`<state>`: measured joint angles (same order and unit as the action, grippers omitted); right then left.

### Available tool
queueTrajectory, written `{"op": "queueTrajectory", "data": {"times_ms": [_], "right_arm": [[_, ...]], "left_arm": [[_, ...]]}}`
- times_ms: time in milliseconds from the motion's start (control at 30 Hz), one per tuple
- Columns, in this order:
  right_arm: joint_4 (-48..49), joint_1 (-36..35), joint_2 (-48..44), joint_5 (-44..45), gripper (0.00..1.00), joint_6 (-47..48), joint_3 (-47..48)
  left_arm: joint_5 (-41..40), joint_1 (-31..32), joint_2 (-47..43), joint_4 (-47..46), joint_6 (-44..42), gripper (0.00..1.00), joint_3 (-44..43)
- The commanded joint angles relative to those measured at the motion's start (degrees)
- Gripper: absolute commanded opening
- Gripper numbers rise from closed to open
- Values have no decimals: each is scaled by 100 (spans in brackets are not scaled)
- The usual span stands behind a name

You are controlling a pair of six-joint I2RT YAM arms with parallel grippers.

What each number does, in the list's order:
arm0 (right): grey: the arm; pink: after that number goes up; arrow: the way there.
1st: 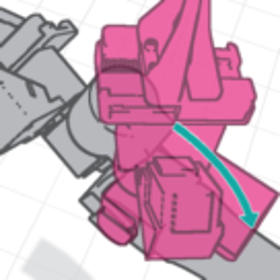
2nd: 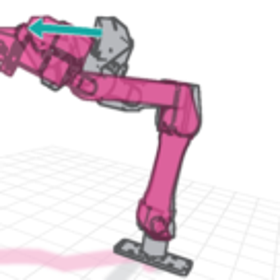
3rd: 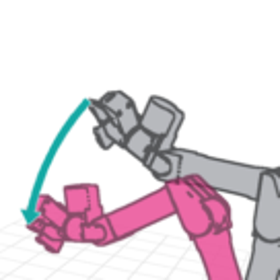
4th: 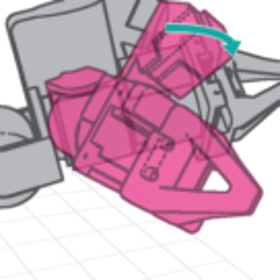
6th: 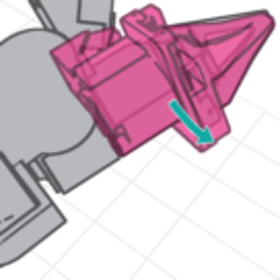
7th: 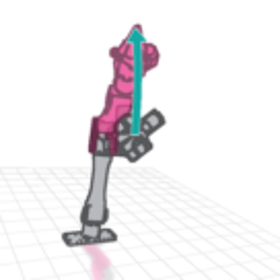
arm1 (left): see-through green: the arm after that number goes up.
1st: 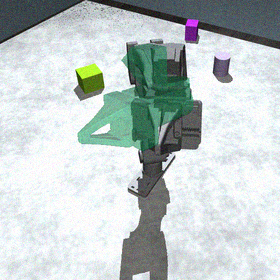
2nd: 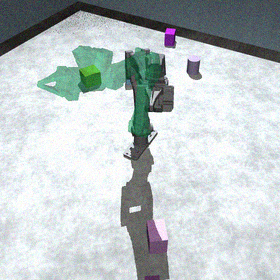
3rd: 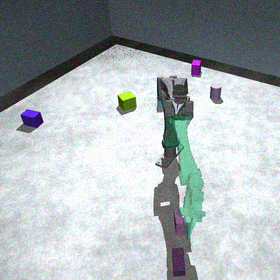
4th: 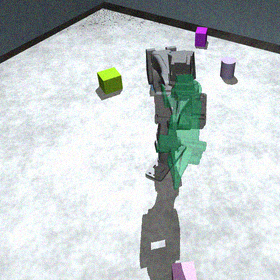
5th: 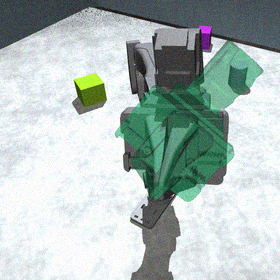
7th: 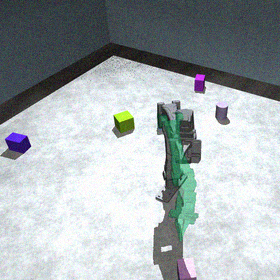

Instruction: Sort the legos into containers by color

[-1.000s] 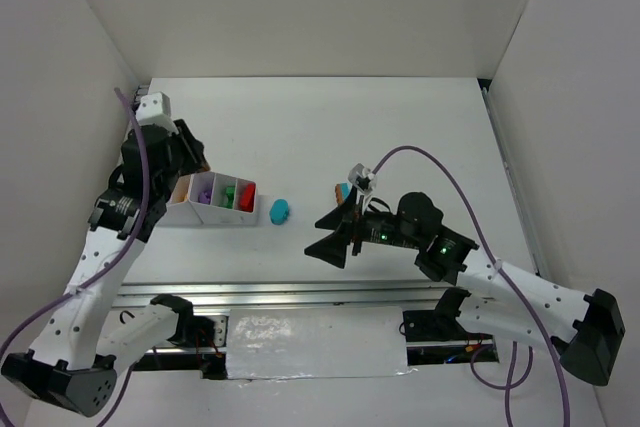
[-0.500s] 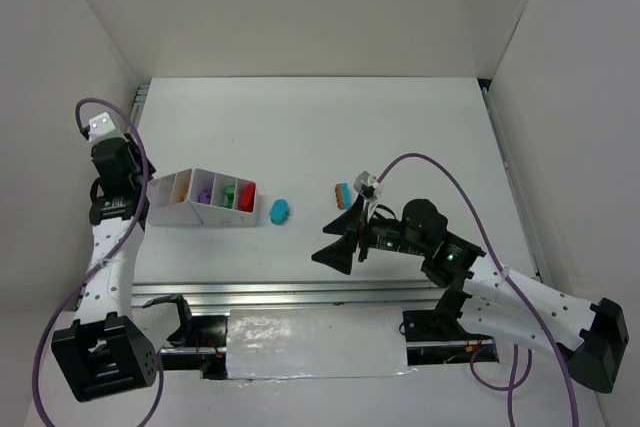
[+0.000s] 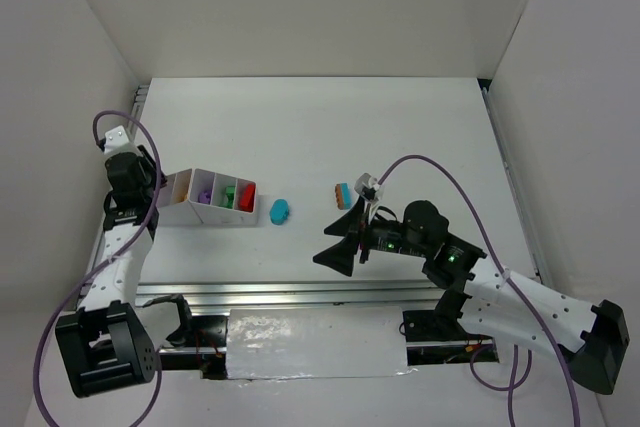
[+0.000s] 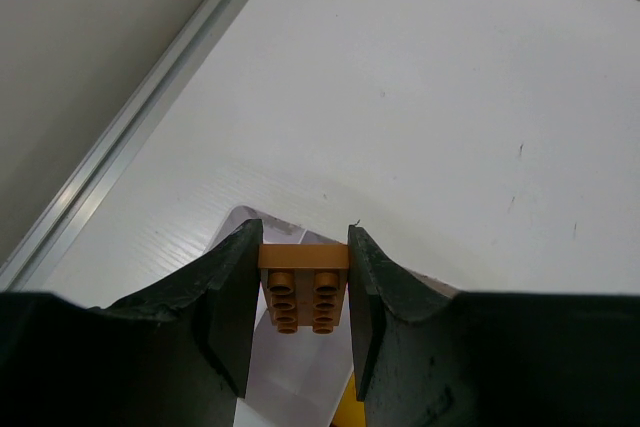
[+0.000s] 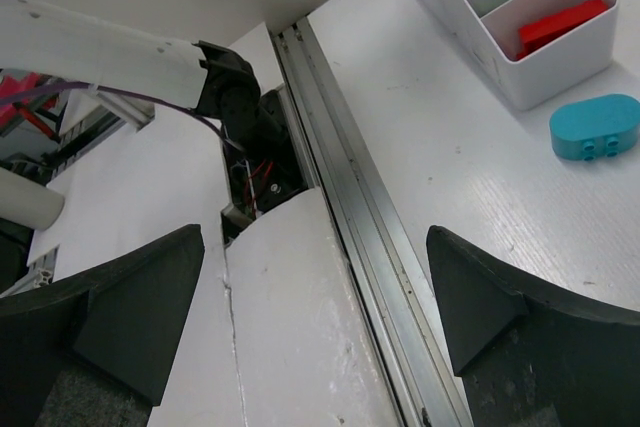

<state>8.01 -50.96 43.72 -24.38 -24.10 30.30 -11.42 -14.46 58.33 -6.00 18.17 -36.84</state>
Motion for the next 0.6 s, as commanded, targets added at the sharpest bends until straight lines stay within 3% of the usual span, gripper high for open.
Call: {"op": "queueTrajectory", "data": {"times_ms": [0, 300, 467, 567], "right_arm": [[104, 25, -119, 12, 100, 133, -68], [192, 25, 13, -40, 100, 107, -33], [175, 25, 48, -5, 100, 116, -25], [175, 25, 57, -5, 100, 125, -25]], "left_arm": [[1, -4, 100, -446, 37, 6, -52], [-44, -13, 241, -402, 81, 27, -43], [43, -13, 258, -384, 46, 32, -43], [-35, -13, 302, -341, 90, 42, -34]]}}
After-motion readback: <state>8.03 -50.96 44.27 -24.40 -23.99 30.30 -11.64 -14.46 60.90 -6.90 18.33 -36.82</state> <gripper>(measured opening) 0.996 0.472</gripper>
